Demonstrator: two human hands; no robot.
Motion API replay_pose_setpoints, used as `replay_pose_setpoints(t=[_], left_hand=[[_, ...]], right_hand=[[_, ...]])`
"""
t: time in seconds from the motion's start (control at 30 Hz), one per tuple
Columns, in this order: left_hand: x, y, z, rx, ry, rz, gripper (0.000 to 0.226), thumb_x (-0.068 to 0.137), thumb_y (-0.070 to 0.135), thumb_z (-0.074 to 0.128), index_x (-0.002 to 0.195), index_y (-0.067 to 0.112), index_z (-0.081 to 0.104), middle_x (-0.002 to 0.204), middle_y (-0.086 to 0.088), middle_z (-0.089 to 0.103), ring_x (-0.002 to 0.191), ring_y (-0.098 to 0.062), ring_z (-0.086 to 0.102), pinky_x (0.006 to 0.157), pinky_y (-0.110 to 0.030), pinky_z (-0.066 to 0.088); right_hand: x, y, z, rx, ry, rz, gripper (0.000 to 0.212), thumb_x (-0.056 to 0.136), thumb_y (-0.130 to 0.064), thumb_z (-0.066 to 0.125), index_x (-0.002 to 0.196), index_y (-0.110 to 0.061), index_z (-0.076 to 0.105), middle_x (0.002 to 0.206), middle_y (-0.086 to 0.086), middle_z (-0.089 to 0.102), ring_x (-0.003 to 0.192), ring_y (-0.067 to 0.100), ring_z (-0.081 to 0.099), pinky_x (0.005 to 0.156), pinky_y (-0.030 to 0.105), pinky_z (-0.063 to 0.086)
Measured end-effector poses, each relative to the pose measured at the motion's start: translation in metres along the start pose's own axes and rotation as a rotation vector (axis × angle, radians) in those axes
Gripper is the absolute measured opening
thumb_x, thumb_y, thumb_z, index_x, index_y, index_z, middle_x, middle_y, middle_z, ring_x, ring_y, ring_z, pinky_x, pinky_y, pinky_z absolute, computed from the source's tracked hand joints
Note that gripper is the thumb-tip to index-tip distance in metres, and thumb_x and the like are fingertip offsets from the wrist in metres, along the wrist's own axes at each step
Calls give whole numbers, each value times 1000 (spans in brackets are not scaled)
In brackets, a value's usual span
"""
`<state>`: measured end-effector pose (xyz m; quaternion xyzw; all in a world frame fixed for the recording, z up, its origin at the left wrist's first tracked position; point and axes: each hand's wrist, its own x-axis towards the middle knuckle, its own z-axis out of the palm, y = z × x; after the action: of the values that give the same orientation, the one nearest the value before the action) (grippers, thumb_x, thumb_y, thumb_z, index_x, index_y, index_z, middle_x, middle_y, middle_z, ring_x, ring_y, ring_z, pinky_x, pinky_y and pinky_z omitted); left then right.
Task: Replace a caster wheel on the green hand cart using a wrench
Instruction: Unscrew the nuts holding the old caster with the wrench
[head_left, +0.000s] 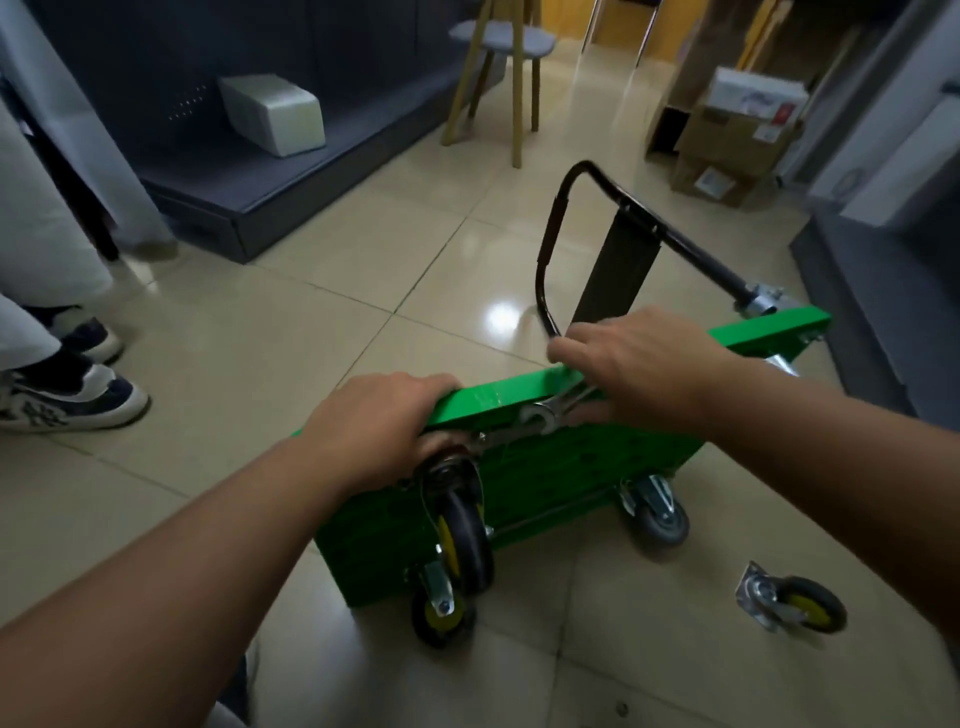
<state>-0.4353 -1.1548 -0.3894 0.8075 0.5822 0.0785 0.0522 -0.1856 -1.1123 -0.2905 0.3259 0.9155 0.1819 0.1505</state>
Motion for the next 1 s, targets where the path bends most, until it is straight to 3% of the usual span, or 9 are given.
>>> replay_pose_setpoints(t=[0.13,0.3,0.63,0.8,1.0], left_hand=[[2,-5,2,-48,18,32,51,91,64,57,135,39,50,112,-2,70,99,-30,66,78,-37,52],[1,-2,0,-76,61,62,52,89,59,64,136,37,55,109,-6,71,97,-32,66,76,-37,50],[-5,2,1,-92,51,138,51,88,62,65,132,39,59,96,2,71,79,-22,60,65,-31,38],[-19,12,-6,-81,3,182,53,89,64,63,136,39,57,102,-1,72,90,-25,66,69,-31,42],[-23,13,-3,-70,-23,261,54,88,64,64,136,40,58,104,-3,73,94,-27,67,72,-31,43]], right_hand=[[0,10,26,63,-70,108,66,86,-75,43,131,-28,50,113,-9,60,82,16,66,67,37,58],[-4,0,40,99,-35,212,58,86,-72,53,118,-24,53,106,-8,62,81,17,64,68,39,56],[-28,-12,37,96,-37,225,61,85,-74,50,114,-21,55,101,-5,64,82,20,64,69,40,55],[-49,-32,18,180,-110,309,55,86,-69,57,116,-22,54,106,-4,64,90,19,65,75,40,56],[-72,-46,7,162,-162,282,55,87,-70,54,113,-22,56,104,-4,65,89,20,65,74,40,55]])
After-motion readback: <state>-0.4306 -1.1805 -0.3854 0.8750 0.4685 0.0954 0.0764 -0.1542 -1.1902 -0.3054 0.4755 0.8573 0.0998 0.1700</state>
